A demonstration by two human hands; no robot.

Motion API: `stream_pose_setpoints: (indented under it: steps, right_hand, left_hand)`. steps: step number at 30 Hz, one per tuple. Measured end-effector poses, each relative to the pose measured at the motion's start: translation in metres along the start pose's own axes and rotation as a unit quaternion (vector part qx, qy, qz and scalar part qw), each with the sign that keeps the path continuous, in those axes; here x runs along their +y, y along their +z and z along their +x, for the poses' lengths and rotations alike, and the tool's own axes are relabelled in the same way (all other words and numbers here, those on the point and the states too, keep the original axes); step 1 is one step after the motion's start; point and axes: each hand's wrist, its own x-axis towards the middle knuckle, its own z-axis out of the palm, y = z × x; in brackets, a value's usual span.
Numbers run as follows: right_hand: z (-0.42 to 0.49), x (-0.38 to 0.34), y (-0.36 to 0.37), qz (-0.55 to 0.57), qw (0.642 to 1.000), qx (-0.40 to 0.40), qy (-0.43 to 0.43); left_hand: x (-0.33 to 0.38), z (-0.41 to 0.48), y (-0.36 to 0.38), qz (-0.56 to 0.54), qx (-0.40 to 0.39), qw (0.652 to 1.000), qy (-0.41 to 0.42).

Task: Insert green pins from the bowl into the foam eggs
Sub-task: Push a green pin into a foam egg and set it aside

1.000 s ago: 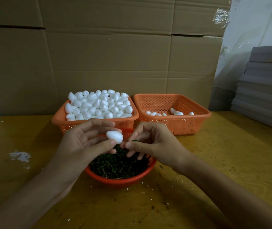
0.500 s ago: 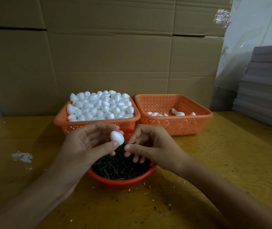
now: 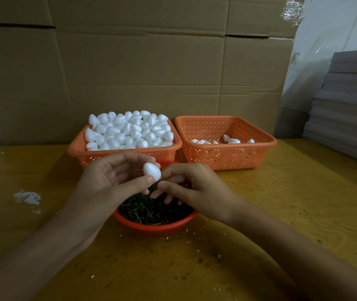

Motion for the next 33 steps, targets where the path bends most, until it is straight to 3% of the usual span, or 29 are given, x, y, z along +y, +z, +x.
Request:
stream_pose_setpoints:
  steps: [10, 15, 18, 23, 33]
  right_hand:
    - [0.000, 0.007, 0.003, 0.026, 1.000, 0.011, -0.004]
    - [0.002, 0.007, 0.000, 0.052, 0.996, 0.064, -0.022]
    - [0.003, 0.006, -0.004, 0.122, 0.988, 0.092, -0.009]
    - [0.002, 0.006, -0.007, 0.237, 0.968, 0.078, 0.009]
    - [0.002, 0.005, -0.009, 0.260, 0.964, 0.059, -0.022]
  left_hand:
    - [0.000, 0.001, 0.000, -0.005, 0.007, 1.000, -0.007]
    - [0.001, 0.000, 0.002, -0.019, 0.010, 1.000, -0.003]
    - [0.001, 0.000, 0.003, -0.020, 0.017, 1.000, 0.001]
    - [0.000, 0.000, 0.003, -0.033, 0.028, 0.999, 0.003]
    - [-0.001, 0.003, 0.000, -0.089, 0.073, 0.993, -0.025]
